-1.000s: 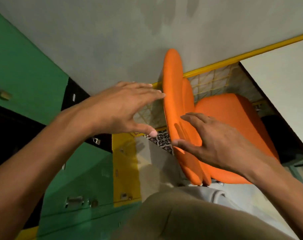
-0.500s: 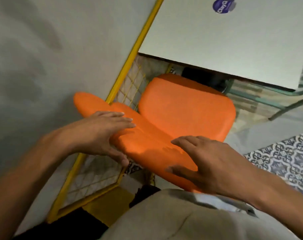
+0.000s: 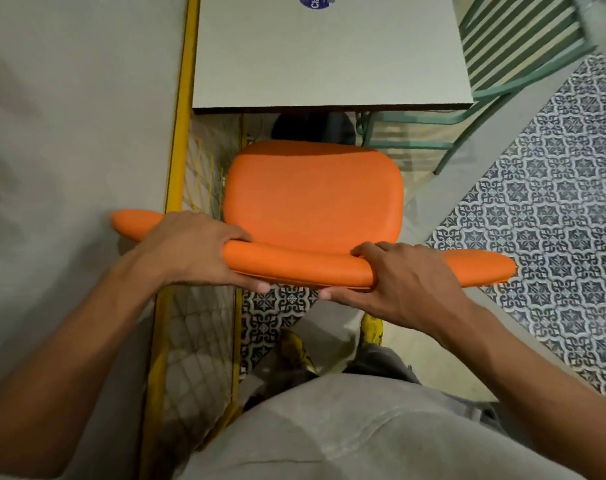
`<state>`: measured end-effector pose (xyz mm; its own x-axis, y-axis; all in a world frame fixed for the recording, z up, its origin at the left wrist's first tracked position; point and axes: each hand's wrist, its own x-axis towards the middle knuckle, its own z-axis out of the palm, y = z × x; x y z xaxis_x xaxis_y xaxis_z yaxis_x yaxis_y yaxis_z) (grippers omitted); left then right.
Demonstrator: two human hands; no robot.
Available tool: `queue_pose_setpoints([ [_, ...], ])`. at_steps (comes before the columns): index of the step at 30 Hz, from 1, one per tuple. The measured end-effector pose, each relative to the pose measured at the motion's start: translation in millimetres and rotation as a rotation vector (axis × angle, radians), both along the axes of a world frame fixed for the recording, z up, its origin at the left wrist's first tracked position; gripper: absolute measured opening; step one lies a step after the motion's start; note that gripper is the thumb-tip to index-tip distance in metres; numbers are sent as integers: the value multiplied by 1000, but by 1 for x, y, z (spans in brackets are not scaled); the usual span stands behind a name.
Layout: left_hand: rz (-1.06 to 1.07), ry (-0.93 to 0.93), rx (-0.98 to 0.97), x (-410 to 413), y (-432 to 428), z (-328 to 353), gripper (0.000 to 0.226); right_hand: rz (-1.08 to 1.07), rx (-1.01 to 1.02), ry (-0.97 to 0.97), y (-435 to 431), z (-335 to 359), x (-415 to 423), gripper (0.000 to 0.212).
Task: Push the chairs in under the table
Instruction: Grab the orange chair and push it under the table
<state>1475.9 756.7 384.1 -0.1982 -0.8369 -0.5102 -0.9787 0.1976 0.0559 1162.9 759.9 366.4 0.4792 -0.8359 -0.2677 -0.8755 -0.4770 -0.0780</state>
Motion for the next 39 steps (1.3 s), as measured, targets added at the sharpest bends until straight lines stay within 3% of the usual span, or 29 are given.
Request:
queue_pose_setpoints([
  [7,57,55,-264,1,21,-16,117,-39,-134,-1,11,-8,1,102],
  [20,100,54,-387,-24,80,-24,106,113,-178,-47,17,-9,-26,99],
  [27,30,55,-399,-24,65,-21,102,78,-239,-47,9,-11,-29,91],
  [39,-16,4,-436,-22,56,-22,100,99,-254,-22,-1,-14,-27,100],
])
